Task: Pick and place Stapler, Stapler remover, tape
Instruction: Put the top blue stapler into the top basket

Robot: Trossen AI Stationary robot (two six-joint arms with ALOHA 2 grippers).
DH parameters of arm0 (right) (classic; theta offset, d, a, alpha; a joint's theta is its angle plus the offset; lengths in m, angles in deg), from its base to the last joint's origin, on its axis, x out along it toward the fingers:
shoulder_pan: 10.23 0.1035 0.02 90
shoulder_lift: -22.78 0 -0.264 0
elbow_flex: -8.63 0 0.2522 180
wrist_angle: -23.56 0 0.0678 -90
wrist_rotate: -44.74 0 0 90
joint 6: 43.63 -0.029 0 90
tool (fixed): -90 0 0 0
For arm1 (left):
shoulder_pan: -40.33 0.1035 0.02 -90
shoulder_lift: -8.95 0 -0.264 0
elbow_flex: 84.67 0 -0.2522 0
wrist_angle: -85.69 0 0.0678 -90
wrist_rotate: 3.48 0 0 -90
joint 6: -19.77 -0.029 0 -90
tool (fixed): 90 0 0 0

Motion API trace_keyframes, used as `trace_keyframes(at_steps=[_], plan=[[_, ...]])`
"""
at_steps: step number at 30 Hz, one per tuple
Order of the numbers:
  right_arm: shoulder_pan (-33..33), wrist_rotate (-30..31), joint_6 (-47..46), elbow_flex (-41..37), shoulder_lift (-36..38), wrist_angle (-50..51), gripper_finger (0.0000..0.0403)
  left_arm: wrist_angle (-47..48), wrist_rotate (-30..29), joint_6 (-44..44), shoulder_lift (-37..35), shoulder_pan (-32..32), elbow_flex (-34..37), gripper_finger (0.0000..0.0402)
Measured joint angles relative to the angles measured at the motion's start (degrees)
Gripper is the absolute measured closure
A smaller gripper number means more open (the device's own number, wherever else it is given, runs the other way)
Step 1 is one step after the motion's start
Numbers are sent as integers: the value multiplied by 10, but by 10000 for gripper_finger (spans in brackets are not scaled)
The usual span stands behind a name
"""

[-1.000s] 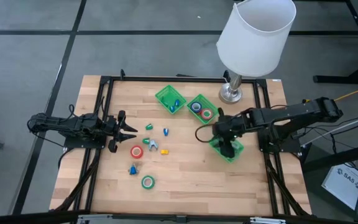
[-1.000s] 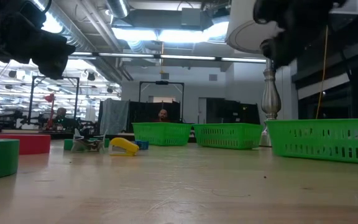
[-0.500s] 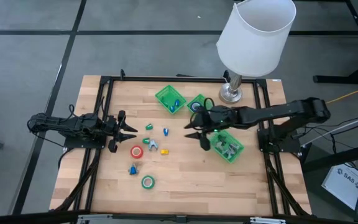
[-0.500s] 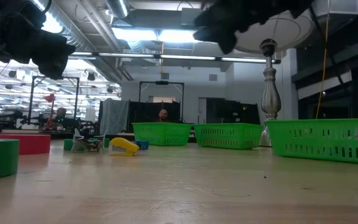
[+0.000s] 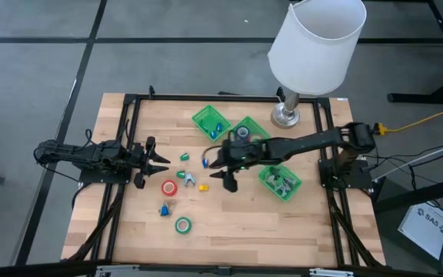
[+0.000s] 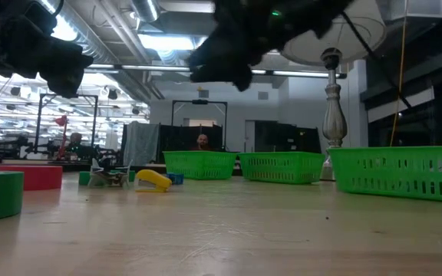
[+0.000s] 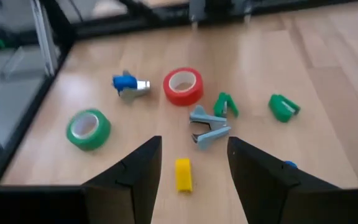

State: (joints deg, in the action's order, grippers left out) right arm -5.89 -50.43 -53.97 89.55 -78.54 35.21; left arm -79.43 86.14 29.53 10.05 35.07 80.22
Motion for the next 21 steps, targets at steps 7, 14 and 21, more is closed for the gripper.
trace_keyframes(at_steps=[7,14,21], plan=[[0,0,58,210,-121,184,214,0,0,0,0,0,0,295],[0,0,39,327,-185,256,214,0,0,0,0,0,0,295],[-2,0,24,344,-193,290,214,0,0,0,0,0,0,295]])
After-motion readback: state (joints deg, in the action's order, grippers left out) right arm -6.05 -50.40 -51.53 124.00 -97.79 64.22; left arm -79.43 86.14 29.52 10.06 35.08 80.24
